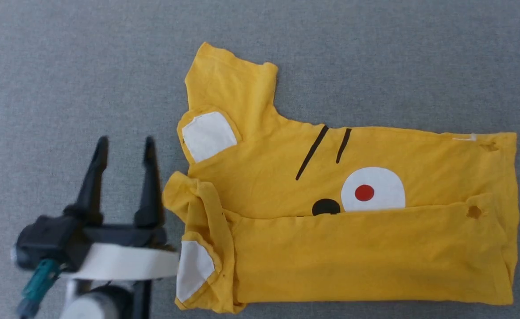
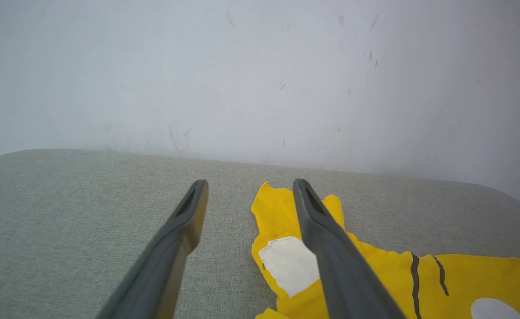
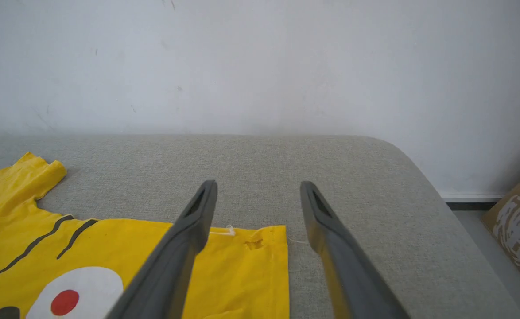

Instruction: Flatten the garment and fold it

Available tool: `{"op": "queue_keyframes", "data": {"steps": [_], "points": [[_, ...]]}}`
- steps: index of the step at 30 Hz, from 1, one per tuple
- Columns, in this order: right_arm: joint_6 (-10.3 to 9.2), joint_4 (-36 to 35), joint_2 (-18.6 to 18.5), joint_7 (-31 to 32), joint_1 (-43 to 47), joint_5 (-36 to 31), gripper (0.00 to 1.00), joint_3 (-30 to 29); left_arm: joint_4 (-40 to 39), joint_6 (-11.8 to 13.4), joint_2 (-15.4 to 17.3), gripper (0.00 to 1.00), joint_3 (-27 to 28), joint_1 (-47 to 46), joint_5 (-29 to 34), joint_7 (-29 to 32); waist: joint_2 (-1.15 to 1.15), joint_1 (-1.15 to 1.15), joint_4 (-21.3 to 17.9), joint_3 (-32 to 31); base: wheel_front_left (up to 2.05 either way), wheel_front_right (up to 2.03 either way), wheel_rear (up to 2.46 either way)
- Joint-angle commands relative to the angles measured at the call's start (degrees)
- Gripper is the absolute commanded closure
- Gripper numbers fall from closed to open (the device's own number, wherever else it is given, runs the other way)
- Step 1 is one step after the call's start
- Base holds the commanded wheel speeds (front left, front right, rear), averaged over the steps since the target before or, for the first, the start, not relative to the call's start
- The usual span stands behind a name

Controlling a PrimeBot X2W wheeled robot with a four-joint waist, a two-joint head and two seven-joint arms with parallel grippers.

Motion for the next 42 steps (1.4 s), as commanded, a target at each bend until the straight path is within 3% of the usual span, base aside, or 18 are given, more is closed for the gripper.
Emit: {"op": "queue_keyframes", "data": {"steps": [1, 6, 11, 20, 27, 35, 36, 37, 38, 42], "points": [[-0.05, 1.48, 1.22, -1.8, -0.94, -1.49, 0.0, 1.14, 1.39, 0.1, -1.91, 0.0, -1.43, -2.76, 0.71, -1.16, 0.0, -0.01, 0.3, 1.04, 0.0, 0.0, 0.0], [-0.05, 4.61, 2.77, -4.33, -2.02, -3.3, 0.0, 4.09, 6.86, -2.4, -2.87, 0.0, -4.54, -13.36, 2.98, 0.89, 0.0, -0.01, 0.61, 1.82, 0.0, 0.0, 0.0], [-0.05, 4.87, 1.73, -4.77, -3.82, -4.02, 0.0, 4.01, 10.96, -7.89, 1.55, 0.0, -4.88, -27.9, 3.32, 11.21, 0.0, -0.01, 0.48, 4.3, 0.0, 0.0, 0.0], [-0.05, 5.24, 0.41, -4.65, -7.91, -2.85, 0.0, 6.38, 21.61, -17.16, 4.29, 0.0, -7.03, -47.28, -3.37, 31.33, 0.0, -0.01, -1.74, 11.45, 0.0, 0.0, 0.0], [-0.05, 7.03, 0.37, -5.51, -9.95, -2.37, 0.0, 7.67, 27.04, -18.81, 4.97, 0.0, -8.93, -51.49, -5.11, 40.06, 0.0, -0.01, -4.38, 14.81, 0.0, 0.0, 0.0], [-0.05, 8.89, 0.24, -6.36, -10.79, -2.14, 0.0, 8.0, 28.83, -18.75, 5.59, 0.0, -9.91, -50.3, -6.38, 43.59, 0.0, -0.01, -5.98, 15.59, 0.0, 0.0, 0.0], [-0.05, 9.02, 0.21, -6.39, -10.88, -2.11, 0.0, 8.1, 29.2, -18.57, 5.75, 0.13, -9.88, -50.01, -6.39, 43.69, 0.0, -0.01, -6.1, 15.63, 0.0, 0.0, 0.0], [-0.05, 9.12, 0.16, -6.37, -10.97, -2.08, 0.0, 8.21, 29.51, -18.43, 5.97, 0.63, -9.84, -49.79, -6.31, 43.64, 0.0, -0.01, -6.21, 15.68, 0.0, 0.0, 0.0], [-0.05, 9.16, 0.06, -6.32, -11.08, -2.06, 0.0, 8.31, 29.75, -18.39, 6.18, 1.0, -9.78, -49.66, -6.23, 43.45, 0.0, -0.01, -6.29, 15.71, 0.0, 0.0, 0.0], [-0.05, 8.65, -1.69, -5.74, -11.76, -1.92, 0.0, 8.68, 30.25, -18.03, 6.38, 1.0, -8.89, -49.35, -6.41, 41.46, 0.0, -0.01, -6.23, 15.32, 0.0, 0.0, 0.0]]}}
